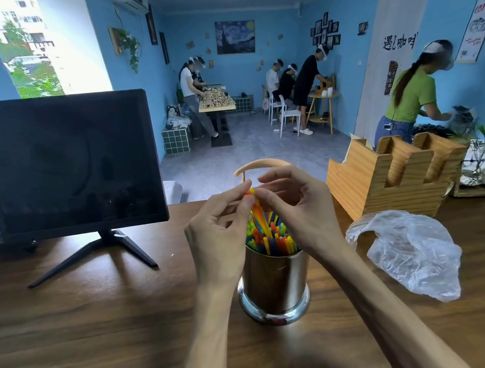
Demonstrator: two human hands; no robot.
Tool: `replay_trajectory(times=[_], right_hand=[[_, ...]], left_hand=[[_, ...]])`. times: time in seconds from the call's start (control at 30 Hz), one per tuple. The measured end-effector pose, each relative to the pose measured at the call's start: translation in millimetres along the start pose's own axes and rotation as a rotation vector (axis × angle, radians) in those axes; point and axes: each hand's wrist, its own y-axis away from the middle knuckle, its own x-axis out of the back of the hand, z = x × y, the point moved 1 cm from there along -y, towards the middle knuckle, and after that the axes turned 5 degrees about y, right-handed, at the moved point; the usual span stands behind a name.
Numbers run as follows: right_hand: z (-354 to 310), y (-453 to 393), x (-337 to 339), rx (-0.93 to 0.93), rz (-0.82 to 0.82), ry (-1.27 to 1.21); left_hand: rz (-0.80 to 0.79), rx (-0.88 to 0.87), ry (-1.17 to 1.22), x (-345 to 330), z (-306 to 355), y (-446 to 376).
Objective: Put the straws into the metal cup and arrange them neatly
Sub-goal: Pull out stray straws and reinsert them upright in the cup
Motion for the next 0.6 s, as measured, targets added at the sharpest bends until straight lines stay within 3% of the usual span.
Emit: replay_trajectory(times=[0.23,0.4,0.6], right_hand=[[-1,8,2,-0.002,-0.118,-0.019],[-4,10,-1,0.011,-0.044,0.047],[-3,5,8,0.029,-0.039,0.007]], left_hand=[[0.045,-0.004,-0.032,2,5,-6],[0.025,-0.171,-0.228,-7,21,-7],[-0.063,-0.119,-0.216,-7,29,-19]])
